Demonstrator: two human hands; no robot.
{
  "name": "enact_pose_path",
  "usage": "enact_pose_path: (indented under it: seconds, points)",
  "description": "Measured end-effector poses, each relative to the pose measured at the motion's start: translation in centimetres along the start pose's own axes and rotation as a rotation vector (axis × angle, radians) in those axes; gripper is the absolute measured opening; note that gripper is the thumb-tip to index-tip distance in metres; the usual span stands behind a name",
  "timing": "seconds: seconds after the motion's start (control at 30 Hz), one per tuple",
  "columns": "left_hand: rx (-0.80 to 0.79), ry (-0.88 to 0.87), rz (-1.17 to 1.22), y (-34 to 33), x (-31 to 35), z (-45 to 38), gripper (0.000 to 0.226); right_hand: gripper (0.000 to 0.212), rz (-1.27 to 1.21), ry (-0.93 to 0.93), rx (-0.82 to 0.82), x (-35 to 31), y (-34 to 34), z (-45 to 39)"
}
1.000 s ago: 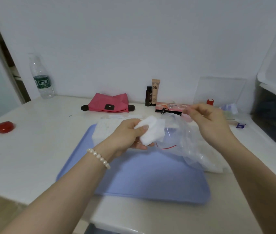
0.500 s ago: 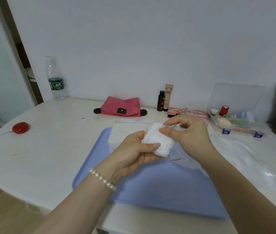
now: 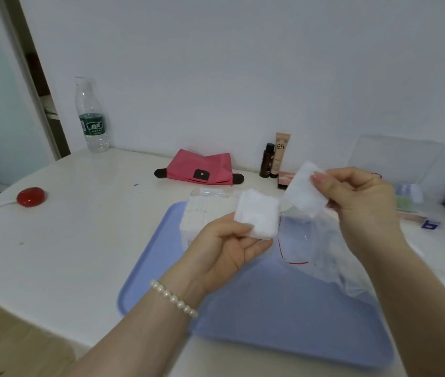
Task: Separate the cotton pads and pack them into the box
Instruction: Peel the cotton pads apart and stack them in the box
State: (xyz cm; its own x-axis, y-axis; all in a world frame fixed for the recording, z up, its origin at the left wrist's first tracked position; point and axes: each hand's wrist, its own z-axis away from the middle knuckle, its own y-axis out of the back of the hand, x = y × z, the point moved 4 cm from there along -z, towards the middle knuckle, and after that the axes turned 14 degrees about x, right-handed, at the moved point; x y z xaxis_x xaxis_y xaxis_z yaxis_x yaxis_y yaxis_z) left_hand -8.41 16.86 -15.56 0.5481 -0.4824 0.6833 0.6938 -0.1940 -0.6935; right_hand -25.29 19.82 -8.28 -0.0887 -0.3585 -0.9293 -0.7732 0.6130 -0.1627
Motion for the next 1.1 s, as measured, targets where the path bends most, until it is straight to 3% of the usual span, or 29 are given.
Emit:
enact_pose_path:
  seconds: [0.07, 0.17, 0.63, 0.9, 1.0, 1.1]
  points:
    - [0.018, 0.026, 0.044, -0.3, -0.2, -0.1, 0.040, 0.021, -0.016, -0.094, -0.117, -0.1, -0.6, 0.4]
    - [0.036, -0.005, 0.027, -0.6, -0.8, -0.4, 0.046, 0.015, 0.093, -0.111, -0.213, 0.4, -1.8, 1.6]
    - [-0.038, 0.027, -0.025, -1.3, -1.5, 0.1, 0.051, 0.012, 0.318, 0.104, -0.146, 1.4, -2.5, 2.2]
    - [0.014, -0.149, -0.311, -0.6, -1.2, 0.3, 0.037, 0.018, 0.443, 0.167, -0.211, 1.8, -2.6, 2.4]
    - [-0.024, -0.120, -0.311, -0.5, -0.8, 0.5, 0.037, 0.031, 0.458, 0.102, -0.232, 2.0, -2.6, 1.5]
    - [-0.038, -0.074, -0.329, -0.4, -0.1, 0.8, 0.039, 0.039, 0.488, -0.095, -0.450, 1.8, -3.1, 0.5]
